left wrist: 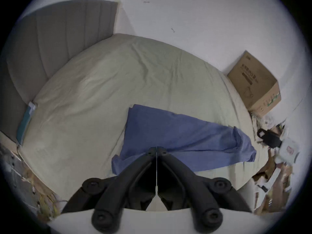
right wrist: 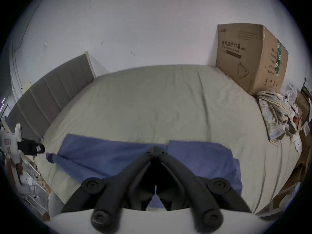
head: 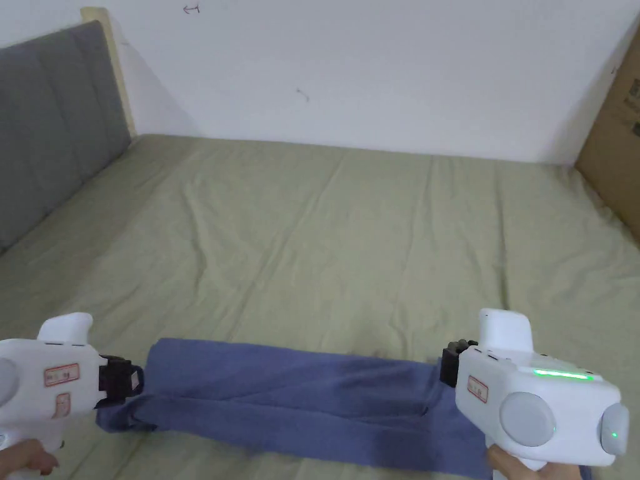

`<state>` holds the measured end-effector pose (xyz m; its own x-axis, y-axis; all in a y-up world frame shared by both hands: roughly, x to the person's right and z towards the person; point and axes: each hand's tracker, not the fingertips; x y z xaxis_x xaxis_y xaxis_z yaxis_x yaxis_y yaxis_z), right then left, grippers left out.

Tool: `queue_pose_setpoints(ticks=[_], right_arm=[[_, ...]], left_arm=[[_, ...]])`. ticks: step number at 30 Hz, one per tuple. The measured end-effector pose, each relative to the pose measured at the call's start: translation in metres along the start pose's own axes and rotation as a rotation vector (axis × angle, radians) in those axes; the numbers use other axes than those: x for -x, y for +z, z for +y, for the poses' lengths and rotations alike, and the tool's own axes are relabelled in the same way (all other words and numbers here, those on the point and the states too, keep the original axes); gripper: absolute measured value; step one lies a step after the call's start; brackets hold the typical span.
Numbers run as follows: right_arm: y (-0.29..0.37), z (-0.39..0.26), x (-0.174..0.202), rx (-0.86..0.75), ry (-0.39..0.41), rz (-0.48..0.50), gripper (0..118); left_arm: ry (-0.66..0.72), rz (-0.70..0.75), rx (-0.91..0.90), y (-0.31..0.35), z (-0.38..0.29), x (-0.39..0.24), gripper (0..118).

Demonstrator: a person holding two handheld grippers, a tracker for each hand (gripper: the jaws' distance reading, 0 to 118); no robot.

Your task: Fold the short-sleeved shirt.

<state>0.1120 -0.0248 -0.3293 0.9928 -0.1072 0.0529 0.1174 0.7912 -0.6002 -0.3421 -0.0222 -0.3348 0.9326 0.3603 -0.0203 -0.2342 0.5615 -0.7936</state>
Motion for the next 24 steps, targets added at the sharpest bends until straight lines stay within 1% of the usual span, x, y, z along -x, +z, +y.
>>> queue_pose_setpoints(ticks=[1, 2, 4, 5, 6, 7, 8, 9, 10, 11, 12, 14, 16, 20, 22, 24], right_arm=[[0.002, 0.002, 0.004, -0.039, 0.002, -0.013, 0], [0.005, 0.005, 0.008, -0.075, 0.003, -0.027, 0], [0.01, 0.011, 0.016, -0.162, 0.016, -0.063, 0], [0.013, 0.013, 0.02, -0.203, 0.02, -0.083, 0], [0.015, 0.014, 0.026, -0.235, 0.044, -0.104, 0], [0.018, 0.014, 0.03, -0.277, 0.064, -0.12, 0], [0.02, 0.016, 0.035, -0.304, 0.079, -0.131, 0], [0.021, 0.016, 0.039, -0.33, 0.093, -0.142, 0], [0.021, 0.015, 0.044, -0.345, 0.105, -0.143, 0], [0.021, 0.015, 0.047, -0.343, 0.113, -0.14, 0], [0.018, 0.016, 0.051, -0.341, 0.12, -0.138, 0], [0.013, 0.016, 0.057, -0.318, 0.141, -0.136, 0], [0.005, 0.017, 0.063, -0.275, 0.151, -0.122, 0], [-0.004, 0.013, 0.072, -0.253, 0.162, -0.118, 0], [-0.007, 0.014, 0.075, -0.232, 0.167, -0.098, 0], [-0.011, 0.016, 0.076, -0.203, 0.167, -0.083, 0]], left_arm=[[0.043, -0.026, 0.007, 0.002, 0.001, 0.007, 2], [0.078, -0.047, -0.006, 0.003, 0.003, 0.016, 11], [0.113, -0.059, -0.012, 0.003, 0.003, 0.031, 41], [0.125, -0.056, -0.004, 0.001, 0.003, 0.036, 45], [0.14, -0.053, 0.005, -0.003, 0.004, 0.043, 47], [0.157, -0.058, 0.013, -0.006, 0.003, 0.049, 55], [0.171, -0.068, 0.016, -0.009, 0.002, 0.054, 75], [0.191, -0.089, 0.025, -0.013, 0.002, 0.061, 97], [0.229, -0.114, 0.049, -0.019, 0.001, 0.067, 116], [0.25, -0.135, 0.061, -0.025, 0.001, 0.07, 116], [0.27, -0.163, 0.03, -0.026, 0.0, 0.077, 115], [0.323, -0.183, 0.078, -0.038, 0.0, 0.083, 116], [0.341, -0.198, 0.094, -0.054, 0.002, 0.083, 116], [0.411, -0.312, 0.123, -0.081, 0.003, 0.088, 115], [0.473, -0.396, 0.156, -0.097, 0.003, 0.091, 115], [0.49, -0.422, 0.147, -0.109, 0.002, 0.096, 115]])
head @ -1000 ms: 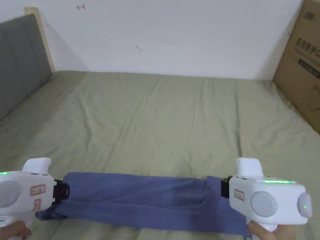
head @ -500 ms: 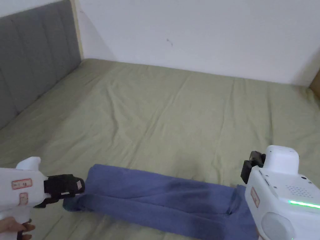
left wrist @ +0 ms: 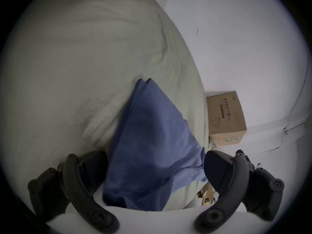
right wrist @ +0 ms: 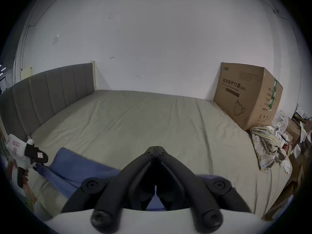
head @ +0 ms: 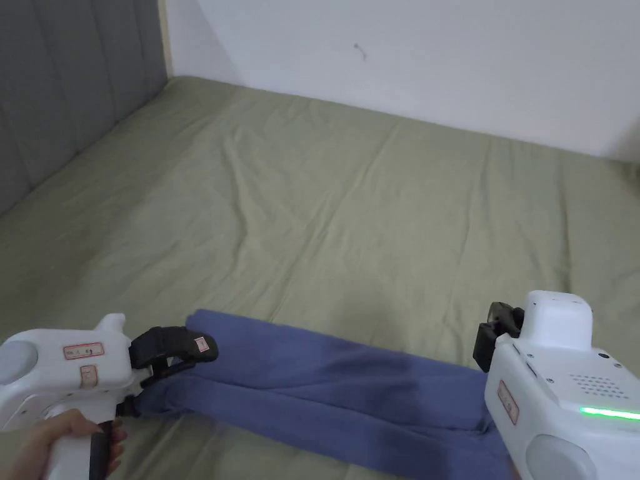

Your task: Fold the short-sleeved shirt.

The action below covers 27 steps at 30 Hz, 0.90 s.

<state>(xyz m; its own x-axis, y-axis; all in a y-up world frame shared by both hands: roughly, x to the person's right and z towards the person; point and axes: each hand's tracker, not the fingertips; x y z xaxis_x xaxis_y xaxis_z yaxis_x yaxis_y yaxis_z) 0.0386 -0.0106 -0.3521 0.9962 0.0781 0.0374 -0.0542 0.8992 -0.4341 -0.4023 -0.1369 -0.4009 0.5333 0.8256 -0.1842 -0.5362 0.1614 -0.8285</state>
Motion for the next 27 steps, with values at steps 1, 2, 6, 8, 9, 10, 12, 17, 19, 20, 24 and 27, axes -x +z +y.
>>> queue_pose_setpoints(ticks=[1, 2, 6, 8, 9, 10, 12, 17, 19, 20, 24, 27], right_arm=[[-0.002, 0.001, -0.001, 0.012, -0.006, 0.011, 0], [-0.002, 0.002, -0.001, 0.014, -0.012, 0.008, 0], [0.0, 0.003, -0.002, -0.005, -0.025, 0.002, 0], [0.003, 0.005, -0.003, -0.014, -0.027, 0.002, 0], [0.004, 0.006, -0.003, -0.019, -0.021, 0.003, 0], [0.006, 0.006, -0.004, -0.027, -0.005, 0.003, 0], [0.007, 0.006, -0.005, -0.036, 0.015, -0.02, 0], [0.011, 0.006, -0.014, -0.029, -0.022, -0.012, 0], [0.013, 0.006, -0.016, -0.031, -0.011, -0.018, 0], [0.015, 0.005, -0.018, -0.031, -0.009, -0.02, 0], [0.021, 0.004, -0.031, -0.032, -0.04, -0.022, 0], [0.025, 0.003, -0.044, -0.03, -0.059, -0.033, 0]], left_arm=[[0.002, -0.001, -0.001, -0.002, 0.003, 0.002, 115], [0.015, -0.016, -0.005, -0.001, 0.005, 0.003, 115], [0.026, 0.085, -0.001, -0.005, 0.008, 0.004, 8], [0.019, 0.066, 0.06, -0.013, 0.01, 0.01, 8], [-0.008, 0.053, 0.025, -0.006, 0.007, 0.007, 8], [0.014, 0.055, 0.021, -0.003, 0.008, 0.005, 8], [0.02, 0.027, 0.007, 0.006, 0.008, 0.006, 8], [-0.031, 0.055, -0.002, 0.011, 0.006, -0.011, 8], [-0.057, 0.072, -0.015, 0.014, 0.006, -0.024, 8], [-0.077, 0.077, -0.021, 0.015, 0.005, -0.032, 8], [-0.216, 0.093, -0.055, 0.02, -0.004, -0.086, 8], [-0.342, 0.113, -0.063, 0.012, -0.018, -0.141, 8]])
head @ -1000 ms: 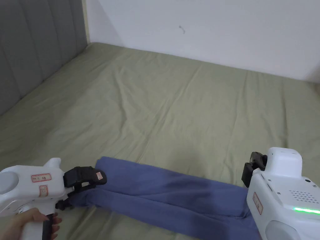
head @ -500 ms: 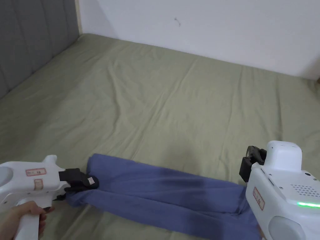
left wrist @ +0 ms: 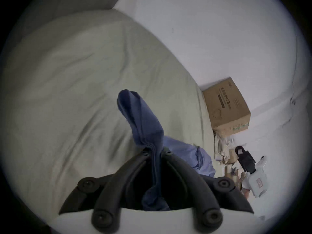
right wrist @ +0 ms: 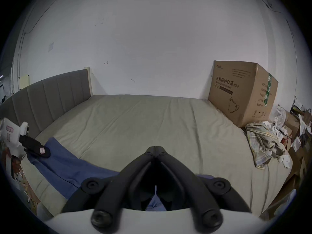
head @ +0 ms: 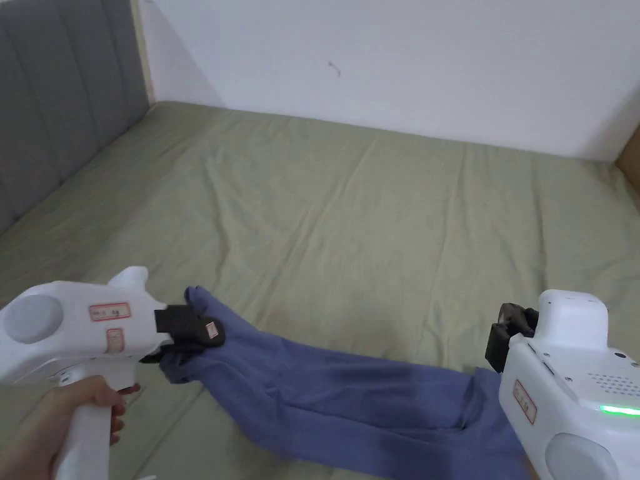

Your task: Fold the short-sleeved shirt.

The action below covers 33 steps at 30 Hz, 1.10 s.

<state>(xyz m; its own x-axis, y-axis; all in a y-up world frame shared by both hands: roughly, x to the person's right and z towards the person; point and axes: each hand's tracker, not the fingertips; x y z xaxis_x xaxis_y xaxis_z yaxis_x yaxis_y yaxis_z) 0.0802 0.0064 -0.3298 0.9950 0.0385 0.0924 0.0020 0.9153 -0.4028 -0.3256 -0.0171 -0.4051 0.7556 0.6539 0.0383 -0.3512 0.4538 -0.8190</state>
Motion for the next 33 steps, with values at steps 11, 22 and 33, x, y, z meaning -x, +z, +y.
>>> queue_pose_setpoints(ticks=[11, 22, 33], right_arm=[[0.018, -0.009, -0.075, 0.009, -0.106, -0.088, 0], [0.024, -0.031, -0.129, 0.056, -0.205, -0.164, 0], [0.026, -0.04, -0.12, 0.042, -0.146, -0.163, 0]], left_arm=[[-0.394, -0.077, 0.157, -0.085, -0.055, -0.162, 8], [-0.333, -0.142, 0.23, -0.156, -0.095, -0.189, 115], [-0.311, 0.136, 0.243, -0.156, -0.096, -0.139, 0]])
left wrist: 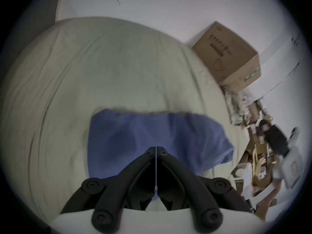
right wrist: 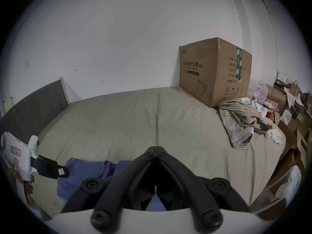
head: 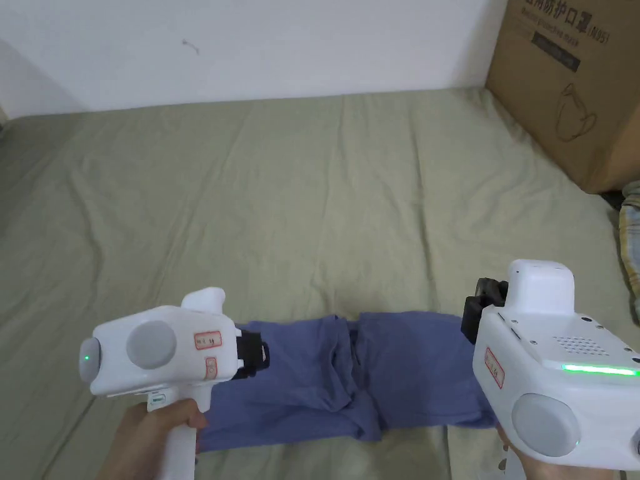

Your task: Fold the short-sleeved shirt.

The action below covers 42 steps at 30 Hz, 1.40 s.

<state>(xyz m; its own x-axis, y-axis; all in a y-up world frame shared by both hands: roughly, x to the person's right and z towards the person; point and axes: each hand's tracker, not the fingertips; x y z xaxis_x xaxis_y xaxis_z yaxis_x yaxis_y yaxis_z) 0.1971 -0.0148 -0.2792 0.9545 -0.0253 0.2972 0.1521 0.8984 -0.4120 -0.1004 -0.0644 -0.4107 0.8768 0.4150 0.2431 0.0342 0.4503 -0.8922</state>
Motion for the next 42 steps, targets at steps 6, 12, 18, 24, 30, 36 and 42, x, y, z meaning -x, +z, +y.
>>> queue_pose_setpoints(ticks=[6, 12, 18, 24, 30, 36, 42], right_arm=[[0.002, -0.003, 0.0, -0.014, 0.012, -0.001, 0], [0.001, -0.004, -0.013, -0.006, -0.001, -0.017, 0], [0.001, -0.008, -0.027, 0.006, -0.038, -0.038, 0], [0.006, -0.006, -0.029, -0.008, -0.059, -0.04, 0], [0.015, 0.001, -0.019, -0.047, -0.03, -0.023, 0], [0.027, 0.012, 0.0, -0.1, 0.012, 0.0, 0], [0.04, 0.019, 0.022, -0.194, 0.06, 0.017, 0]], left_arm=[[0.046, -0.104, 0.059, -0.033, -0.013, -0.015, 0], [-0.011, -0.169, 0.147, -0.063, -0.023, -0.06, 0], [-0.066, -0.144, 0.174, -0.073, -0.034, -0.086, 0], [-0.102, -0.204, 0.19, -0.063, -0.038, -0.087, 0], [-0.061, -0.303, 0.128, -0.021, -0.025, -0.069, 0], [0.064, -0.298, -0.037, 0.041, -0.004, -0.004, 0], [0.299, -0.291, -0.086, 0.07, -0.022, 0.089, 0]])
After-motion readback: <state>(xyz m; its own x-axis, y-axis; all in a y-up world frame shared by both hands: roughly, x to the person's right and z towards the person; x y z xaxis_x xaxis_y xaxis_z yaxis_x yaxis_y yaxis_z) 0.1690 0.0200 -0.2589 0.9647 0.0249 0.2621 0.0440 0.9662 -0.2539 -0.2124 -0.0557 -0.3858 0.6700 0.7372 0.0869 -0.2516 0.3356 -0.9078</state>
